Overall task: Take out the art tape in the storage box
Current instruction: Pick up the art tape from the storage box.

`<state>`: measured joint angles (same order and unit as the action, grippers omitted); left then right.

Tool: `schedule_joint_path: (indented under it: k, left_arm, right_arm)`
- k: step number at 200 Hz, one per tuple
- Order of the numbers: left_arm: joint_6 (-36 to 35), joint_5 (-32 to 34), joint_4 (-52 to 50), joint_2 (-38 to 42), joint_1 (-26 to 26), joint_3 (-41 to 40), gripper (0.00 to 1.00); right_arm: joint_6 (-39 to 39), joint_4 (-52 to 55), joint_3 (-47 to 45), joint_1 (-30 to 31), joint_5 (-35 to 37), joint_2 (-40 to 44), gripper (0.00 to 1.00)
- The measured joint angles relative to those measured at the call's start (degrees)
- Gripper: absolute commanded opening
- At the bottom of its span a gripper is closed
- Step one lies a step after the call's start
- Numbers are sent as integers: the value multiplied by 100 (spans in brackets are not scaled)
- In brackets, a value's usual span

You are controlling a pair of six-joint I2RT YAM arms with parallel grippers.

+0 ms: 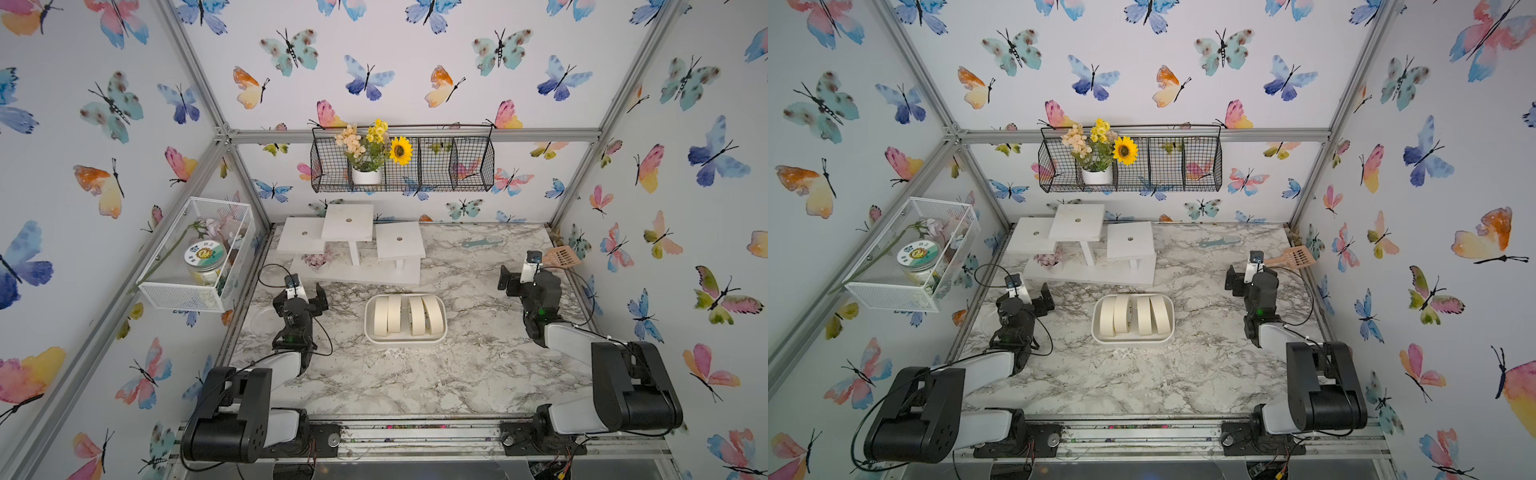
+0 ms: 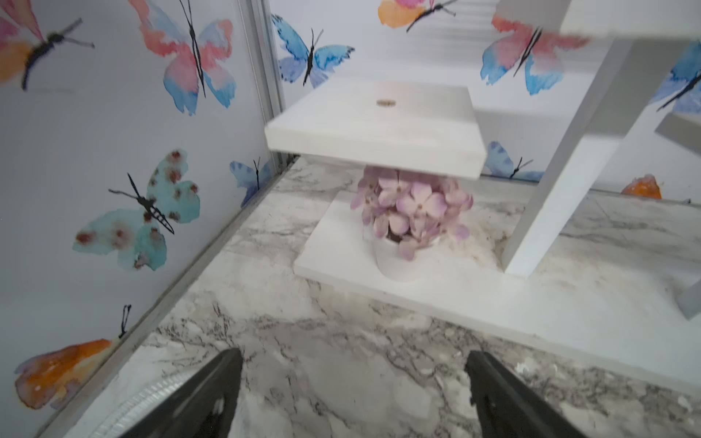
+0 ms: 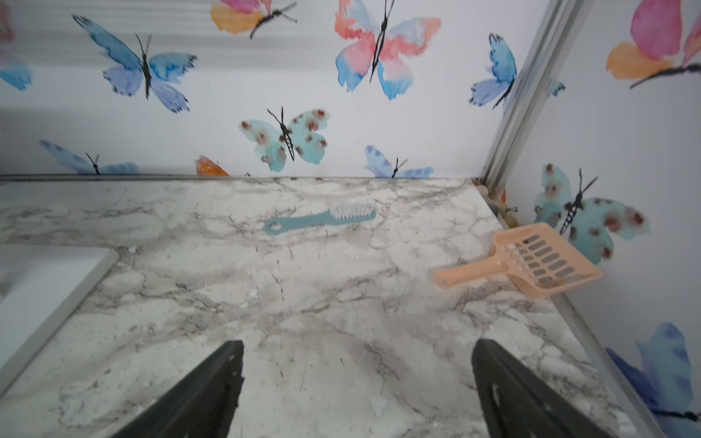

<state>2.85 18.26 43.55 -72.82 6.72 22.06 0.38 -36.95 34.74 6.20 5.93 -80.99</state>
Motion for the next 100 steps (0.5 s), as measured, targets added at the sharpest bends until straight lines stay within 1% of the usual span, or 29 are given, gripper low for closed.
schedule_joint_path:
  k: [13, 34, 39, 58, 68, 79, 87, 94, 100]
  left_arm:
    - [13, 282, -643, 273, 273, 538, 98]
    - [85, 817, -1858, 533, 949, 1513, 99]
    - [144, 966, -2262, 546, 1174, 1814, 99]
    - [463, 1342, -3523, 527, 1869, 2658, 98]
    - [693, 1447, -4157, 516, 2210, 3003, 98]
    - [914, 1491, -4671, 505, 2520, 3224, 97]
    - [1126, 1495, -5071, 496, 2741, 3338, 97]
    - [1279, 1491, -5342, 492, 2863, 3383, 97]
    - [1394, 1488, -5543, 487, 2931, 3401, 97]
  right_arm:
    - [15, 726, 413, 284, 151, 208, 99]
    - [225, 2050, 1058, 841, 343, 424, 99]
    - [295, 2404, 1233, 997, 378, 450, 99]
    - [614, 3668, 1934, 1696, 619, 459, 99]
    - [798, 4288, 2288, 2197, 741, 444, 99]
    - [1001, 4878, 2625, 2675, 809, 400, 93]
    - [1180, 5222, 2815, 3010, 796, 365, 86]
    - [1307, 5493, 2933, 3257, 754, 345, 81]
    - [1460, 5700, 2994, 3414, 719, 332, 79]
